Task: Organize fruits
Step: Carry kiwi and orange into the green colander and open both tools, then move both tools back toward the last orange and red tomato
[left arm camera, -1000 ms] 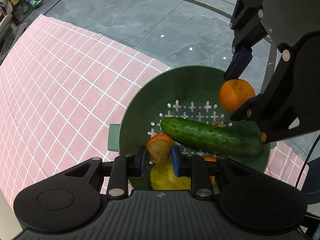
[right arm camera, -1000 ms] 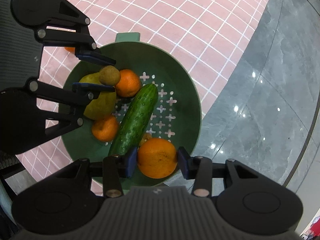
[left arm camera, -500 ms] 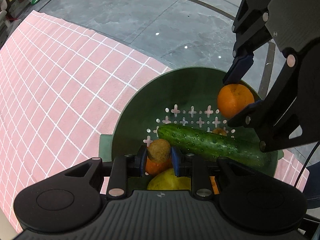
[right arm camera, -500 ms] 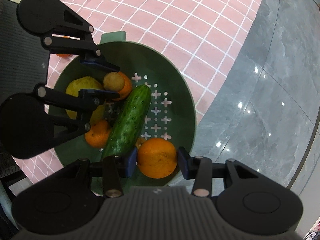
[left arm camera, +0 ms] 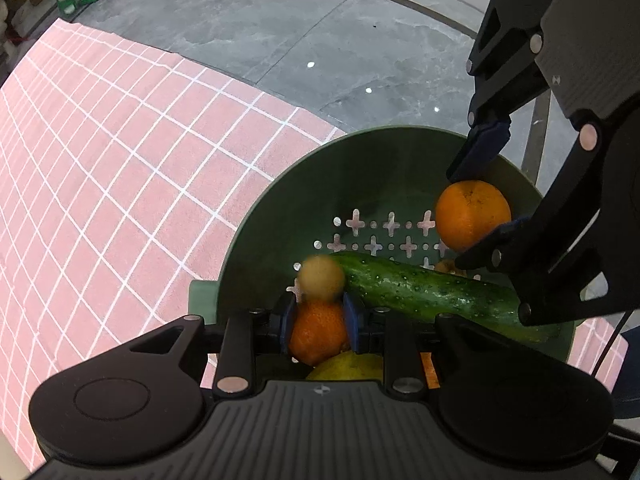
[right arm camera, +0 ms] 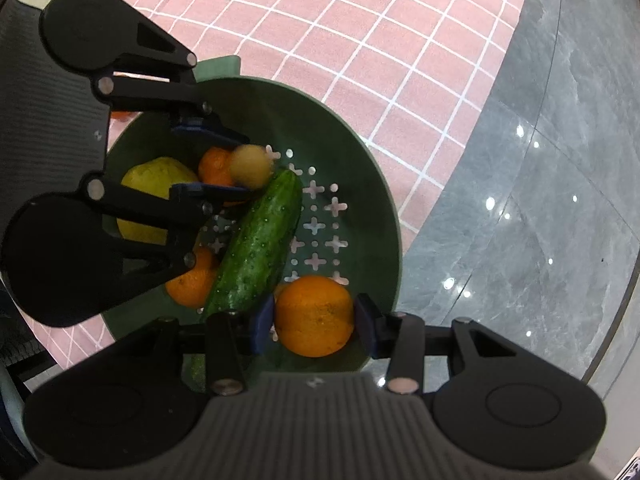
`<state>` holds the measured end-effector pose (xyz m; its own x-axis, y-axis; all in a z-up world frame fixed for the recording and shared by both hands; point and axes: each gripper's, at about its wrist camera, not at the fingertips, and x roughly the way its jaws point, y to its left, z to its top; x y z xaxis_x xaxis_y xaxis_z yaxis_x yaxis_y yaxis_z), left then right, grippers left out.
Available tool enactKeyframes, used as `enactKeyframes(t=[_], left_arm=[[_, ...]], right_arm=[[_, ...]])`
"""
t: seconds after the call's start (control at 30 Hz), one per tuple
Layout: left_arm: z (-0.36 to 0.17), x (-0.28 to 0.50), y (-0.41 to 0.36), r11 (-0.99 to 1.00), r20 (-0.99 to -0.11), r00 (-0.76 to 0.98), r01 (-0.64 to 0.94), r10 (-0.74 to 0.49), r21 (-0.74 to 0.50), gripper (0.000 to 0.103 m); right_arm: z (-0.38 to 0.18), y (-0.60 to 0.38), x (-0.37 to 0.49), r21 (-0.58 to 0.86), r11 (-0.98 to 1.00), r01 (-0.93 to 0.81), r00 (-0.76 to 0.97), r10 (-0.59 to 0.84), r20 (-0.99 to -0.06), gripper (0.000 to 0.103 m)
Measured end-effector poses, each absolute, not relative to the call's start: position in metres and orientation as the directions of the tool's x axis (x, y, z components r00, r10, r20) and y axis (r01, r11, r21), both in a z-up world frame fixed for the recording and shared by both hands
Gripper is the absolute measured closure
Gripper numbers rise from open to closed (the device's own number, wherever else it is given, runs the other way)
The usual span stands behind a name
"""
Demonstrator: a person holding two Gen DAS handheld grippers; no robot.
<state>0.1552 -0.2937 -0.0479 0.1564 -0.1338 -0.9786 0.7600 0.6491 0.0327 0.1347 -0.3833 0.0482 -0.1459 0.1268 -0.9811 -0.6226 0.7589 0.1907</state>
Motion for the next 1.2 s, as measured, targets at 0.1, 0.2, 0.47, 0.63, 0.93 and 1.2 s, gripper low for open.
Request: enactKeyframes(t=[0.1, 0.2, 0.47, 0.63, 0.93, 1.2], left_arm=[[-0.048, 0.156, -0.294, 0.648, -0.978, 0.159, 0.761, -0.135, 0.034, 0.071], [-0.045, 0.154, -0.293, 0.650, -0.977, 0.163, 0.760, -0.140, 0.034, 0.063], [-0.026, 0.149, -0.287, 0.651, -0.971, 0.194, 0.757, -0.137, 0.059, 0.058], [-0.009, 0.143, -0.279, 0.657, -0.966, 0.211, 0.751, -0.147, 0.064, 0.058], [0.029, 0.126, -0.249, 0.671, -0.953, 0.262, 0.736, -0.153, 0.094, 0.058], [0.049, 0.109, -0.210, 0.702, -0.944, 0.296, 0.703, -0.146, 0.112, 0.057]], right_arm=[[0.048, -0.384, 0.135, 0.194, 0.766, -0.613, -0.145, 0.132, -0.981, 0.061], [0.048, -0.386, 0.137, 0.192, 0.767, -0.612, -0.144, 0.131, -0.981, 0.061], [0.065, -0.381, 0.132, 0.179, 0.768, -0.616, -0.122, 0.131, -0.984, 0.061], [0.084, -0.373, 0.126, 0.160, 0.762, -0.628, -0.099, 0.126, -0.987, 0.061], [0.127, -0.344, 0.108, 0.114, 0.735, -0.668, -0.051, 0.107, -0.993, 0.061], [0.155, -0.302, 0.089, 0.080, 0.693, -0.717, -0.024, 0.090, -0.996, 0.061]])
